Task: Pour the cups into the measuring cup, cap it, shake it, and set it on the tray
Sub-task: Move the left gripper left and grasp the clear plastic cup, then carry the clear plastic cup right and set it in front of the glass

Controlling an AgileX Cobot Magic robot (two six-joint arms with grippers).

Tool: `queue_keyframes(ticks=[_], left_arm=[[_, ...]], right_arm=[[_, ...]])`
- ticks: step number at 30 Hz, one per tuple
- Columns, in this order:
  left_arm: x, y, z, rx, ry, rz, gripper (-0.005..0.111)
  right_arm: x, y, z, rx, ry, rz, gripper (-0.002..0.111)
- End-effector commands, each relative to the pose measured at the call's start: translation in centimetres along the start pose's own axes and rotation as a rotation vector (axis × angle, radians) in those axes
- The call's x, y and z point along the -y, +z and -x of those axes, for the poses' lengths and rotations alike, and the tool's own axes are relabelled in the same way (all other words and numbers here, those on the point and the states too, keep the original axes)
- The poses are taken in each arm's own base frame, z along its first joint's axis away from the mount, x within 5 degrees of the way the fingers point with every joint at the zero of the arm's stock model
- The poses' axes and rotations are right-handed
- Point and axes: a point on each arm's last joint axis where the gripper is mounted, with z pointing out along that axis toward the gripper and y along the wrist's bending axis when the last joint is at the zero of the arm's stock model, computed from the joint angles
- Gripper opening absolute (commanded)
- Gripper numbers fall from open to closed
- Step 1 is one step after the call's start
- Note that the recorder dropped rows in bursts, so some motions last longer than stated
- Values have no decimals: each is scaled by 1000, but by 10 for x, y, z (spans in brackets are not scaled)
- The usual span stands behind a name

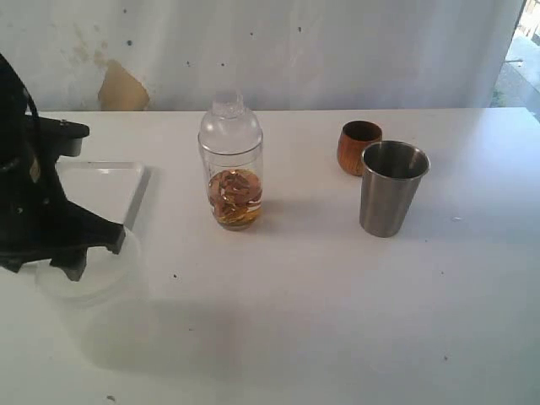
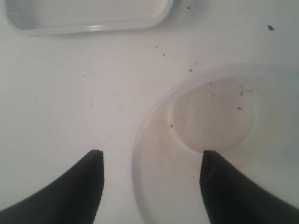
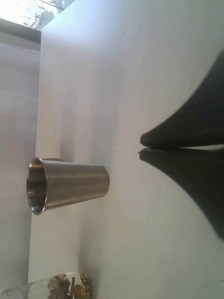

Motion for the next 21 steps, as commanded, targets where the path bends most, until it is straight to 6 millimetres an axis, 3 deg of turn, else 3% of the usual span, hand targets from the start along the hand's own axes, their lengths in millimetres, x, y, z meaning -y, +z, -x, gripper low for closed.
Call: queue_keyframes(ticks=[1,5,9,14,17,21], left_arm=[[13,8,-2,1,35,-129,35],[22,17,-1,14,134,-201,0],[29,6,5,37,146,-271,0],[47,-22,20,122,149,-458,0],[75,-36,26,154,222,-512,0],[121,-25,42,113,283,-518,0]], right_arm=[[0,0,0,9,-6,-5,0],[0,0,0,9,-6,-5,0],[0,0,0,9,-6,-5,0],[0,0,0,9,-6,-5,0],[0,0,0,9,-6,-5,0],[0,0,0,9,-6,-5,0]])
